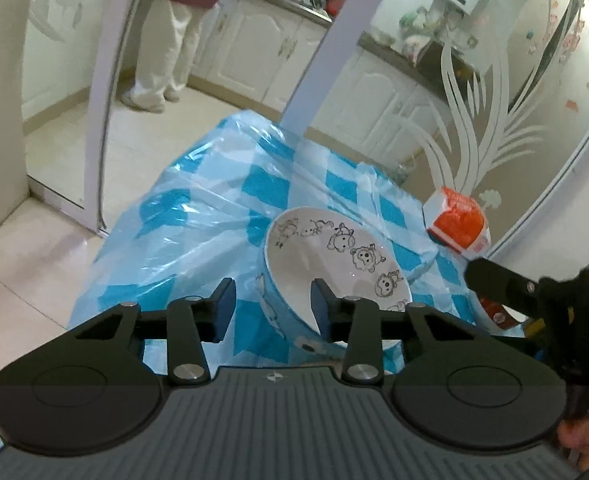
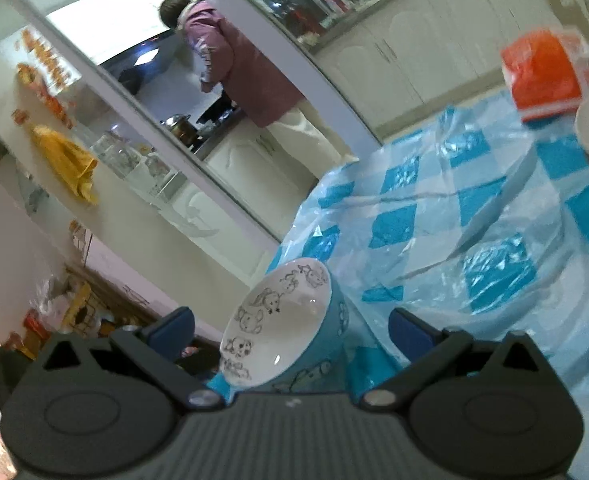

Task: Organize plates and bowls
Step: 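Close the left gripper on the cartoon-print bowl's rim, then carry the cartoon-print bowl with the left gripper to the pink-flowered bowl, then lower the cartoon-print bowl into the pink-flowered bowl, then open the left gripper and lift it off the nested bowls, then move the left gripper to the red-and-white bowl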

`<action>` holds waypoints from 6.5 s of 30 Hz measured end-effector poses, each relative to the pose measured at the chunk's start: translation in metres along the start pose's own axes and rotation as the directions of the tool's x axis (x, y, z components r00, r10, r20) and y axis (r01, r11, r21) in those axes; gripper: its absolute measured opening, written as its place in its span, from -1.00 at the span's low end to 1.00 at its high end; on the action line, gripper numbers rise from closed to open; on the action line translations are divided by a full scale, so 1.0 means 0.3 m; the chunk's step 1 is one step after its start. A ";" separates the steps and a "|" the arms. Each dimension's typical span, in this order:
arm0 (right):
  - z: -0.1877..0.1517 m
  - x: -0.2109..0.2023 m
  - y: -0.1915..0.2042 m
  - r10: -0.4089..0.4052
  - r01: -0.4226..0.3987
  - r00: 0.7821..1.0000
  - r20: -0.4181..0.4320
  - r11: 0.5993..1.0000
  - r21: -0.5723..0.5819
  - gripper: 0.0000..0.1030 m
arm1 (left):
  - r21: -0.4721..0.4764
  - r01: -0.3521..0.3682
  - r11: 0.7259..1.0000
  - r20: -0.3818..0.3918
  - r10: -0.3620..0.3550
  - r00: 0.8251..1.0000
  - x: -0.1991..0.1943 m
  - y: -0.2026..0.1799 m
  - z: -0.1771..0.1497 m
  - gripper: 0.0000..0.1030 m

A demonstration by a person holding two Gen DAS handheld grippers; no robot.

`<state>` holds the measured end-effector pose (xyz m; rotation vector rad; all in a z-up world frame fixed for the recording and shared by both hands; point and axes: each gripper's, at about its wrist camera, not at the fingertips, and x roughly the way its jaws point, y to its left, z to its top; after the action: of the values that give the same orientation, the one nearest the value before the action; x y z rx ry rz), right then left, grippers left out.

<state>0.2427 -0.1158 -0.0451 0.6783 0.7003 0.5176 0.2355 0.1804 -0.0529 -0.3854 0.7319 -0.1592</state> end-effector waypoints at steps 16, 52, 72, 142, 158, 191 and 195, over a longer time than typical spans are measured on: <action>0.018 0.150 -0.046 0.049 -0.033 0.993 -0.110 0.990 0.140 0.50 | -0.023 0.023 0.999 -0.133 -0.026 0.991 0.077 0.019 0.021 -0.59; 0.028 -0.058 -0.034 0.078 -0.074 0.997 -0.021 0.986 0.153 0.50 | -0.005 0.064 0.998 -0.073 -0.064 0.995 0.007 -0.163 0.003 -0.66; -0.019 -0.397 -0.126 0.069 -0.087 0.992 0.104 0.980 0.178 0.50 | 0.055 0.174 0.983 -0.097 -0.168 0.981 -0.062 -0.397 -0.110 -0.65; -0.238 -0.970 -0.439 -0.120 0.036 0.926 0.357 0.972 0.232 0.51 | 0.430 0.244 0.869 -0.175 -0.185 0.967 -0.064 -0.848 -0.515 -0.43; -0.254 -1.035 -0.437 -0.168 0.065 0.895 0.413 0.966 0.251 0.93 | 0.424 0.111 0.899 -0.019 -0.114 0.993 -0.134 -0.755 -0.458 0.75; -0.318 -1.102 -0.367 -0.204 0.172 0.842 0.500 0.979 0.109 0.99 | 0.290 0.066 0.955 -0.014 -0.065 0.998 -0.250 -0.696 -0.468 1.00; -0.311 -1.092 -0.365 -0.219 0.192 0.838 0.499 0.976 0.104 0.99 | 0.257 0.072 0.964 0.015 -0.079 0.997 -0.247 -0.681 -0.469 1.00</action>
<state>-0.0180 -0.3607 -0.0425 0.7376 0.2781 0.1050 0.0842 -0.0272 -0.0214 -0.1679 0.6620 -0.3172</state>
